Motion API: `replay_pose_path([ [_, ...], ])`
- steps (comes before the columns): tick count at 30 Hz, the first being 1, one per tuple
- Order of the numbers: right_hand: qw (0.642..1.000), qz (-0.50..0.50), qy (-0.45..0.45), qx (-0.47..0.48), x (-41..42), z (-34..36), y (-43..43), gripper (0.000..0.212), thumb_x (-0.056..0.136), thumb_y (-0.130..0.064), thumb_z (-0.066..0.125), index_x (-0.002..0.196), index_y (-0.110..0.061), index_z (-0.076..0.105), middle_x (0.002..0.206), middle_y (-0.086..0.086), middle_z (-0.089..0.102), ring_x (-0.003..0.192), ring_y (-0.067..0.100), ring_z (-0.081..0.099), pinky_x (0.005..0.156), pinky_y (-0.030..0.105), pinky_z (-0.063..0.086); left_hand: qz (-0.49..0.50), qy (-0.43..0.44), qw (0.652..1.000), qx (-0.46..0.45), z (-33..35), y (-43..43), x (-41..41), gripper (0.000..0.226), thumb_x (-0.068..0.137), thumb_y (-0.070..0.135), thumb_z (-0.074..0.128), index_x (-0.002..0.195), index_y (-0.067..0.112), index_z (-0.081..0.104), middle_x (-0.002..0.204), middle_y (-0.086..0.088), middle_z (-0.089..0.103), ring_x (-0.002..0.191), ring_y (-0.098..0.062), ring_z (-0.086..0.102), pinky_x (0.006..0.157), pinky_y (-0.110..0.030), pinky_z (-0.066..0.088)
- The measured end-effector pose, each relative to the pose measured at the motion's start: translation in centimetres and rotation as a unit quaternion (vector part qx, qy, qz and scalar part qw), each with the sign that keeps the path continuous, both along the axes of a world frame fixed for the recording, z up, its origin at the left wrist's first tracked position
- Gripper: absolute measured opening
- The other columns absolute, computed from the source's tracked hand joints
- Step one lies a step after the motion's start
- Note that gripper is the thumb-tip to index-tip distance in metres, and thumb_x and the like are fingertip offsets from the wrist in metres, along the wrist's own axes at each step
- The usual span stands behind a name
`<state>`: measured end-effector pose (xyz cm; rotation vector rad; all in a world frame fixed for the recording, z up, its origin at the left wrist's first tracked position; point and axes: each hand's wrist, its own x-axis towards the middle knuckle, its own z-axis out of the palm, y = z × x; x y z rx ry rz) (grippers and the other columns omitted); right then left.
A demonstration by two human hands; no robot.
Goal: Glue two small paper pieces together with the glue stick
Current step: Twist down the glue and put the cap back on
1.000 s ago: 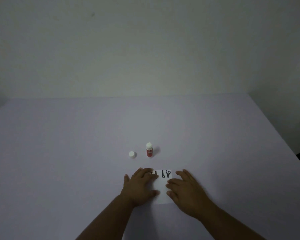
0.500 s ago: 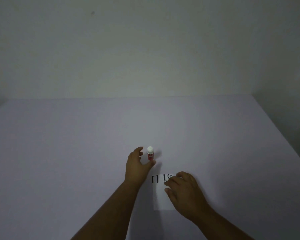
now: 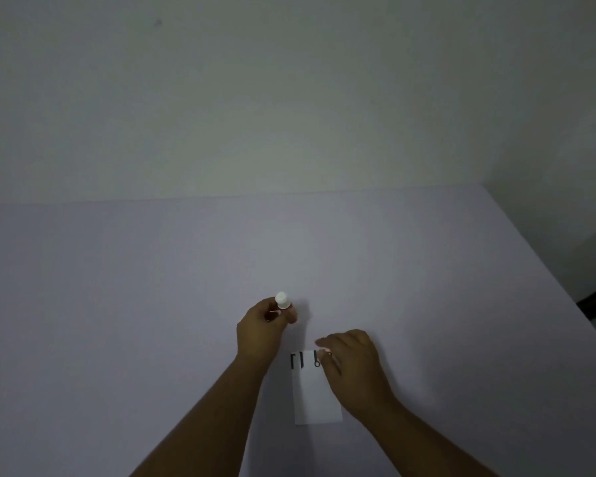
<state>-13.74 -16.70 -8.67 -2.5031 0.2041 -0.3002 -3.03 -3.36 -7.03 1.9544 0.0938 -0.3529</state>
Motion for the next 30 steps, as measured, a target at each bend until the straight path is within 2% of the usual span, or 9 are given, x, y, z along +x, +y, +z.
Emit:
replay_pose_path([
  [2,0.982,-0.064,0.067,0.165,0.7,0.9,0.4,0.023,0.092,-0.026,0.053,0.107,-0.018,0.068,0.094,-0.003,0.069,0.091,0.007,0.055,0.082,0.021,0.043,-0.005,0.043,0.996,-0.078,1.1,0.2,-0.6,0.006,0.081,0.025,0.070,0.079,0.030,0.072,0.091,0.012,0.070,0.091,-0.003,0.060,0.075,-0.022,0.039],
  [6,0.830,-0.161,0.186,0.501,2.0,3.3,1.0,0.027,0.094,-0.037,0.048,0.096,-0.017,0.066,0.085,0.002,0.074,0.071,0.014,0.061,0.071,0.031,0.051,-0.036,0.095,0.981,-0.167,2.7,0.9,-1.5,0.019,0.084,0.025,0.068,0.101,0.020,0.070,0.100,0.005,0.072,0.100,-0.010,0.061,0.082,-0.026,0.043],
  [12,0.745,-0.132,0.151,0.637,1.0,5.8,1.3,0.019,0.087,-0.027,0.062,0.091,-0.009,0.066,0.074,0.010,0.074,0.064,0.017,0.061,0.063,0.029,0.051,-0.036,0.117,0.965,-0.234,5.7,2.1,-2.3,0.034,0.084,0.027,0.067,0.111,0.006,0.066,0.107,-0.010,0.071,0.105,-0.021,0.063,0.086,-0.025,0.049],
  [14,0.760,-0.100,0.128,0.630,0.4,6.7,1.6,0.021,0.084,-0.025,0.065,0.095,-0.008,0.066,0.076,0.009,0.073,0.067,0.017,0.062,0.064,0.029,0.051,-0.027,0.118,0.960,-0.253,6.6,2.5,-2.6,0.032,0.084,0.027,0.066,0.106,0.003,0.068,0.104,-0.013,0.072,0.102,-0.022,0.065,0.078,-0.020,0.050],
  [19,0.921,-0.073,0.051,0.379,-0.8,8.7,2.9,0.015,0.078,-0.030,0.072,0.083,-0.026,0.058,0.080,-0.005,0.067,0.068,0.011,0.062,0.061,0.023,0.051,0.016,0.133,0.948,-0.287,8.5,2.8,-4.0,0.027,0.085,0.024,0.066,0.100,0.002,0.068,0.099,-0.015,0.071,0.096,-0.023,0.066,0.068,-0.017,0.052],
  [21,0.956,-0.056,0.020,0.288,-1.2,9.1,3.0,0.020,0.078,-0.030,0.071,0.081,-0.028,0.051,0.081,-0.006,0.063,0.066,0.012,0.061,0.055,0.018,0.051,0.031,0.136,0.947,-0.291,9.0,2.9,-4.5,0.028,0.084,0.024,0.067,0.102,0.001,0.068,0.099,-0.015,0.070,0.095,-0.024,0.066,0.070,-0.019,0.053],
  [23,0.948,-0.037,0.036,0.314,-1.3,9.8,3.1,0.021,0.079,-0.036,0.070,0.086,-0.028,0.052,0.086,-0.004,0.064,0.070,0.011,0.062,0.056,0.017,0.049,0.040,0.134,0.945,-0.295,9.4,3.2,-4.7,0.031,0.084,0.024,0.068,0.103,0.000,0.067,0.095,-0.015,0.070,0.093,-0.025,0.066,0.072,-0.022,0.053],
  [27,0.828,-0.052,0.127,0.543,-1.2,10.9,3.5,0.027,0.091,-0.039,0.052,0.101,-0.015,0.058,0.083,0.009,0.072,0.072,0.020,0.064,0.064,0.028,0.052,0.046,0.133,0.944,-0.297,9.9,3.9,-4.8,0.031,0.084,0.025,0.069,0.101,-0.001,0.067,0.081,-0.009,0.067,0.081,-0.020,0.064,0.063,-0.019,0.054],
  [30,0.874,-0.049,0.078,0.478,-1.4,10.8,3.8,0.016,0.090,-0.032,0.055,0.096,-0.017,0.060,0.083,0.004,0.072,0.074,0.019,0.065,0.065,0.027,0.052,0.053,0.137,0.939,-0.311,10.3,4.0,-5.0,0.024,0.082,0.024,0.071,0.092,0.003,0.071,0.077,-0.009,0.068,0.076,-0.019,0.063,0.057,-0.018,0.054],
])
